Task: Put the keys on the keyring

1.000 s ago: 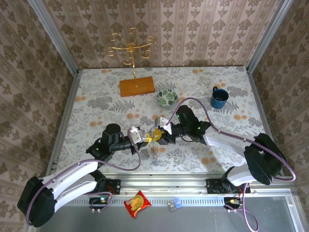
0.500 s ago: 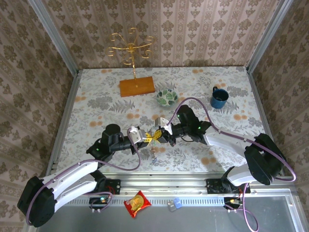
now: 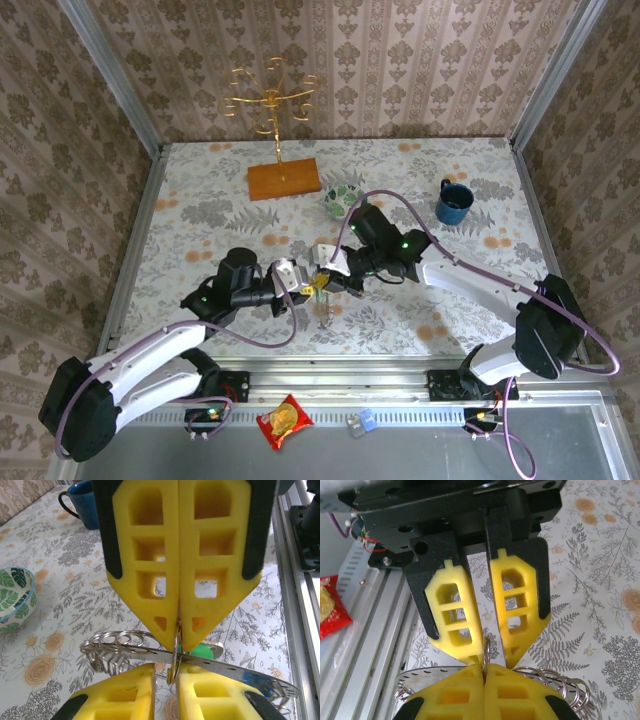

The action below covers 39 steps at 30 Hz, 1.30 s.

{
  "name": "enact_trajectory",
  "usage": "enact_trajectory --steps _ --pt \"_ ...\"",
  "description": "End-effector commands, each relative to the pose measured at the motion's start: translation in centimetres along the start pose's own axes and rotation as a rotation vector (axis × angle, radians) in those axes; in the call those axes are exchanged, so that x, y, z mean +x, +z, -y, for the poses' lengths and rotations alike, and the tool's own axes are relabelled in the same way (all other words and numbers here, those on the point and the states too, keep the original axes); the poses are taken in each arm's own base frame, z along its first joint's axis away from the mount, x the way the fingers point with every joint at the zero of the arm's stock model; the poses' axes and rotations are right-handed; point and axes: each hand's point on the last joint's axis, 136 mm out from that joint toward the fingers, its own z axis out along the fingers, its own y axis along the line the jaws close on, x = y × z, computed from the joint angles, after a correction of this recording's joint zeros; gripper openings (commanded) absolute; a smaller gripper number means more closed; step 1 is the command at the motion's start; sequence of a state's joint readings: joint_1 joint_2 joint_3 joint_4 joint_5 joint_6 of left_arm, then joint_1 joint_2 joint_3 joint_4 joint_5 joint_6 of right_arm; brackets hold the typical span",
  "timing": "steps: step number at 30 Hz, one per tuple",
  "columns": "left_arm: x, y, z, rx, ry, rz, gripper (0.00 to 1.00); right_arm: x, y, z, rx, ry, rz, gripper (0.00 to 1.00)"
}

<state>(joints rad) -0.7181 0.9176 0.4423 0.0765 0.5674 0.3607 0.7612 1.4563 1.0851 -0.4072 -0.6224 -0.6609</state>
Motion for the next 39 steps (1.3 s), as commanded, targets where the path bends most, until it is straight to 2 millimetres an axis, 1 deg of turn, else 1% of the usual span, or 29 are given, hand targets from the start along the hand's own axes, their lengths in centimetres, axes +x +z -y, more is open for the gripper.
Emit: enact_trajectory --steps 1,8,10,15,18,20,22,23,25,27,28,29,31,35,39 --pt "-1.5 -0.2 -0.1 0.006 0.046 0.019 0.19 0.6 0.4 -0.5 -0.021 -0.044 -0.086 0.00" --pt "-1.5 -0.3 0.3 0.019 0.043 0.027 0.24 1.0 0.2 0.6 0.048 -0.055 -0.117 0.00" --pt "-1.5 -0.3 0.3 0.018 0.044 0.029 0.24 1.1 0.3 0.6 0.045 -0.055 -0.118 0.00" --pt "-1.6 -0.1 0.1 0.020 0.041 0.033 0.22 0.2 0.6 -0.4 0.004 -0.070 -0.081 0.00" --pt "-1.8 0.0 0.1 0.021 0.043 0.036 0.18 0.0 1.0 -0.8 -0.010 -0.085 -0.076 0.00" --pt "-1.9 -0.1 0.0 0.018 0.047 0.040 0.10 0.0 1.1 -1.0 -0.018 -0.083 -0.069 0.00" --pt "-2.0 -0.1 0.0 0.018 0.049 0.047 0.00 -0.2 1.0 -1.0 -0.013 -0.069 -0.051 0.00" --pt "-2.0 -0.2 0.1 0.017 0.047 0.051 0.00 -0.3 0.9 -0.8 -0.006 -0.054 -0.032 0.04" --pt "-2.2 -0.3 0.1 0.011 0.041 0.075 0.00 -0.4 0.1 -0.2 0.016 0.000 0.037 0.23" --pt "-2.4 -0.4 0.2 0.004 0.035 0.106 0.00 -0.4 -0.6 0.3 0.032 0.053 0.106 0.30" --pt "-2.6 -0.5 0.3 0.004 0.030 0.124 0.00 0.0 -0.6 0.5 0.034 0.082 0.129 0.32" --pt "-2.7 -0.5 0.4 0.003 0.028 0.137 0.00 -0.4 -1.4 0.5 0.049 0.084 0.163 0.33" --pt "-2.7 -0.5 0.5 0.007 0.020 0.157 0.00 -0.4 -1.7 0.7 0.060 0.107 0.198 0.34" --pt "-2.9 -0.6 0.6 0.008 0.016 0.190 0.00 -0.2 -1.5 0.6 0.053 0.133 0.224 0.33" --pt "-3.1 -0.6 0.6 0.004 0.012 0.212 0.00 0.0 -1.1 0.5 0.038 0.147 0.236 0.28"
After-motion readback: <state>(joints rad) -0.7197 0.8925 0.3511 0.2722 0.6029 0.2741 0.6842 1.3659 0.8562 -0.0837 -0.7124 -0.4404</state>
